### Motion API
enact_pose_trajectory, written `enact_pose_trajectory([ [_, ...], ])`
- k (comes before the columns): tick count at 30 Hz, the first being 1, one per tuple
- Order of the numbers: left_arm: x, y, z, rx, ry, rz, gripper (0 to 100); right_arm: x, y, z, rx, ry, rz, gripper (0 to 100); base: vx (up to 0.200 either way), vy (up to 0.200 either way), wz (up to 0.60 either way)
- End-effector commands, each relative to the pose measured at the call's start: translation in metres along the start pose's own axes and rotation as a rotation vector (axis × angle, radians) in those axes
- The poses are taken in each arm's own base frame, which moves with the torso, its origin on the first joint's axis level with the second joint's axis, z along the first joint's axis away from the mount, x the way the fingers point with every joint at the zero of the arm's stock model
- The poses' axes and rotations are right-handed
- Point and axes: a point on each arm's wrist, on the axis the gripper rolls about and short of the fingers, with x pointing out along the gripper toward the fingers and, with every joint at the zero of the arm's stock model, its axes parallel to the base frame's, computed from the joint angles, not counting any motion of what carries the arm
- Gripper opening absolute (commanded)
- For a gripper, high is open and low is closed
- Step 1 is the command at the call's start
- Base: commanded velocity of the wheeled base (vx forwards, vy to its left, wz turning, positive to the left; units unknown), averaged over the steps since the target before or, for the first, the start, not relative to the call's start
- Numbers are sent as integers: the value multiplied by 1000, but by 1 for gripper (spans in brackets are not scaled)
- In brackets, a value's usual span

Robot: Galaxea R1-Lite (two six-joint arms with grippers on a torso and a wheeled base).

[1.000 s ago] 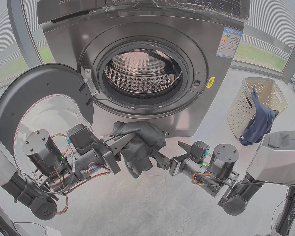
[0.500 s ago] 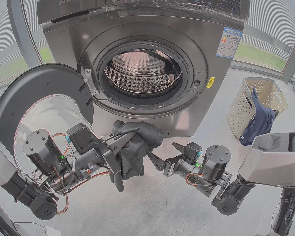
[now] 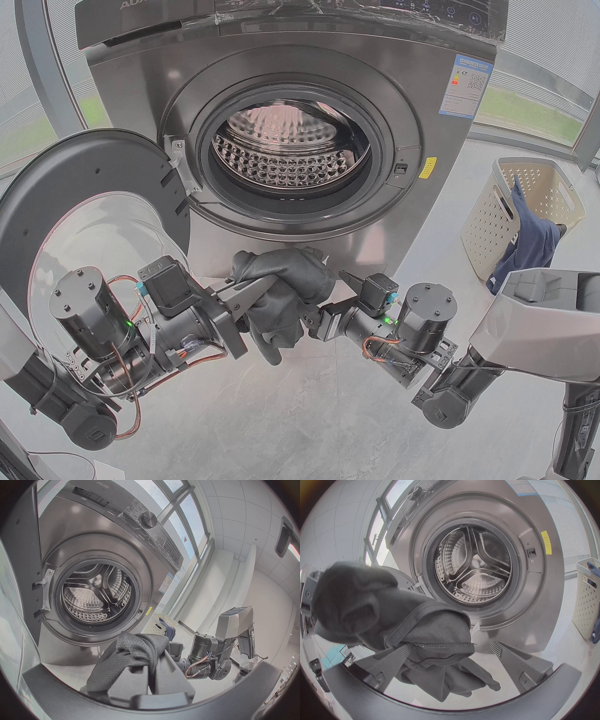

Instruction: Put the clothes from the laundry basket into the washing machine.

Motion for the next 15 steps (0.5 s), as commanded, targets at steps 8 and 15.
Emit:
enact_pose_trajectory([
  [8,0,0,-3,-3,11,1,0,-1,-38,33,2,-87,-108,100,0,0,0],
  [15,0,3,-1,0,5,9,0,-25,-40,33,4,-31,-119,100,0,0,0],
])
